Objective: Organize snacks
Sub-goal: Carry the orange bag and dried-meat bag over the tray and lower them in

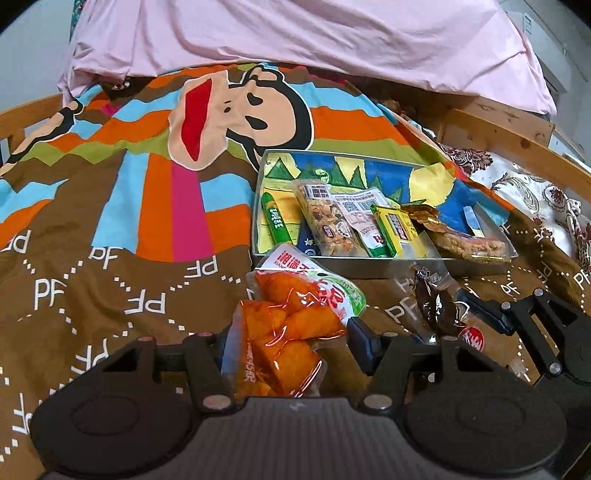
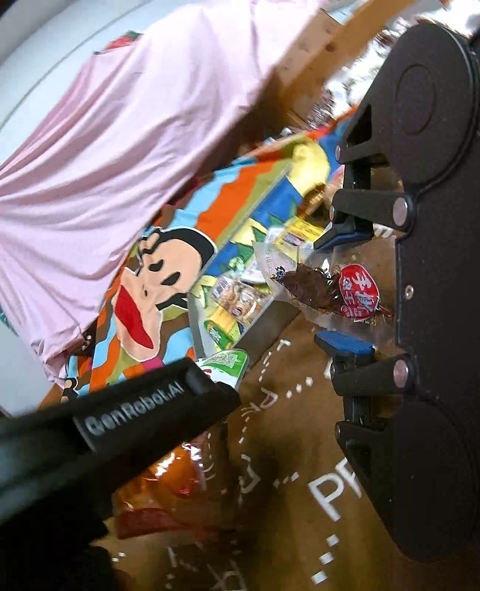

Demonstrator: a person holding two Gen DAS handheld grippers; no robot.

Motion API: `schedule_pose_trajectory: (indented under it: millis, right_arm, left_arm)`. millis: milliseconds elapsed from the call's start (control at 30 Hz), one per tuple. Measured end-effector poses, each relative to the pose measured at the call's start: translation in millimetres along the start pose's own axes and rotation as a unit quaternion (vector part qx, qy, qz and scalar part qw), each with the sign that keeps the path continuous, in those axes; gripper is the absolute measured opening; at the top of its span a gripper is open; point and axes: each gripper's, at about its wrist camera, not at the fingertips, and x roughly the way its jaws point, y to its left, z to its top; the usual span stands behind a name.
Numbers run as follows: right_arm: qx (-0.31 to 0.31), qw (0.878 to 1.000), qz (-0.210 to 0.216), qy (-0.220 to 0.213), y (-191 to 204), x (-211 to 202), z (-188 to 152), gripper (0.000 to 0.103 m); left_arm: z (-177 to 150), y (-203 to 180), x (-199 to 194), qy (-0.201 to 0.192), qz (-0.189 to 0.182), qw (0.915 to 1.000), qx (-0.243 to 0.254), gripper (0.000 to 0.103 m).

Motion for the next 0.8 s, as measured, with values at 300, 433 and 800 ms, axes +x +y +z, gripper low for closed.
schedule_pose_trajectory:
  millis: [300, 433, 800]
  right_arm:
    - [-0.022, 0.998, -0.044, -0.025, -15, -12, 2, 0.048]
    - [-0.009, 0.997, -0.060, -0.039, -30, -24, 5, 0.048]
    - [0.039, 0.991, -0.105, -0.072, -78, -47, 13, 0.049]
  left_arm:
    - [7, -7, -16, -0.022, 0.011, 0.9995, -0.022, 0.063]
    - [13, -17, -29, -0.041, 0.013, 0.9989, -0.016, 0.063]
    - [44, -56, -48, -0.097, 0.011, 0.9951, 0.013, 0.063]
